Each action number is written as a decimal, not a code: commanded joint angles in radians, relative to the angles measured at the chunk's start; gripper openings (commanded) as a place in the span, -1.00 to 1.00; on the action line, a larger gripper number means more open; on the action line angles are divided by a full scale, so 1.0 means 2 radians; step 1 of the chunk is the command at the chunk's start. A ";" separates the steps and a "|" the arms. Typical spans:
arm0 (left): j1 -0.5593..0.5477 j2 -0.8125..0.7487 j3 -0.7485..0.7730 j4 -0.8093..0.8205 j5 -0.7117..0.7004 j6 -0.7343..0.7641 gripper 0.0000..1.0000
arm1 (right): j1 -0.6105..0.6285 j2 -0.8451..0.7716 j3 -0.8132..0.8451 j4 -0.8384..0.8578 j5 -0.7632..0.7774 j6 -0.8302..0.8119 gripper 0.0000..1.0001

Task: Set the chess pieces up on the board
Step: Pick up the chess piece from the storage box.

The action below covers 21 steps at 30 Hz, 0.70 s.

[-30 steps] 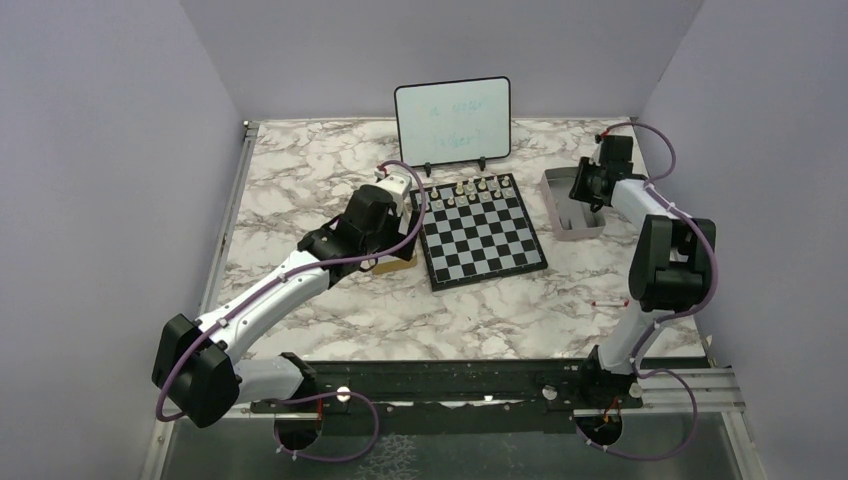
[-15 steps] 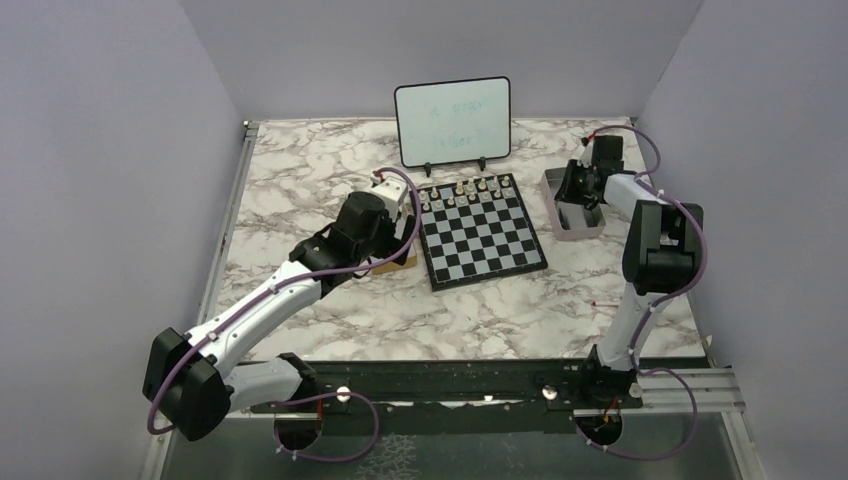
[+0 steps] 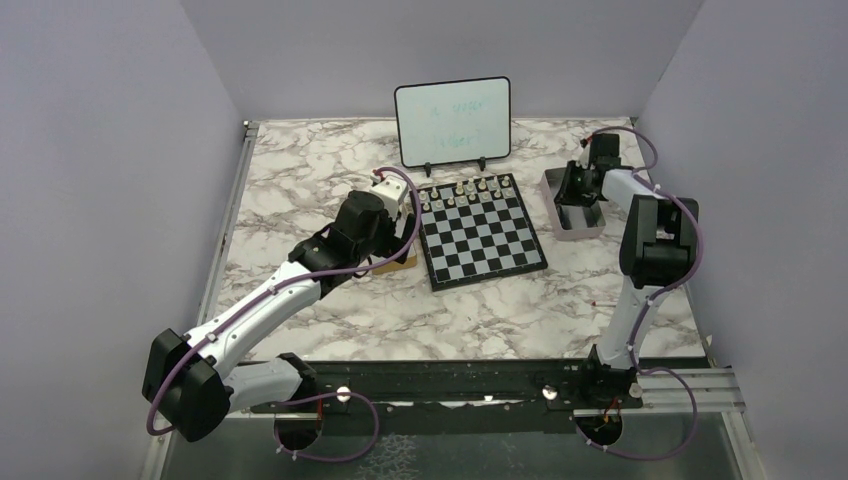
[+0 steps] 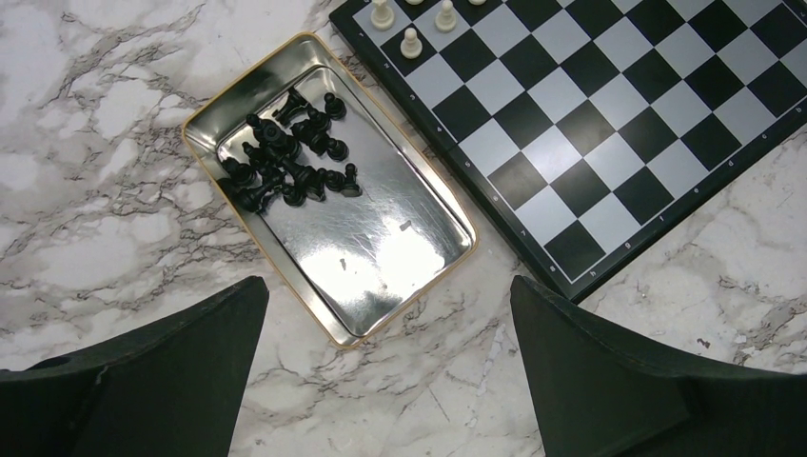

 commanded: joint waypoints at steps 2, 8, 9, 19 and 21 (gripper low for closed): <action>-0.001 -0.006 -0.004 0.014 -0.007 0.008 0.96 | 0.000 0.018 0.018 -0.039 0.037 0.005 -0.49; -0.001 -0.009 -0.005 0.014 -0.009 0.009 0.96 | 0.004 0.024 0.032 -0.069 0.064 0.002 -0.55; -0.001 -0.010 -0.006 0.014 -0.010 0.008 0.96 | 0.004 0.022 0.032 -0.074 0.067 0.004 -0.55; -0.001 -0.011 -0.006 0.014 -0.002 0.006 0.96 | 0.004 0.013 0.028 -0.081 0.052 0.009 -0.43; -0.001 -0.013 -0.007 0.014 -0.002 0.006 0.96 | 0.005 0.015 0.031 -0.088 0.052 0.006 -0.40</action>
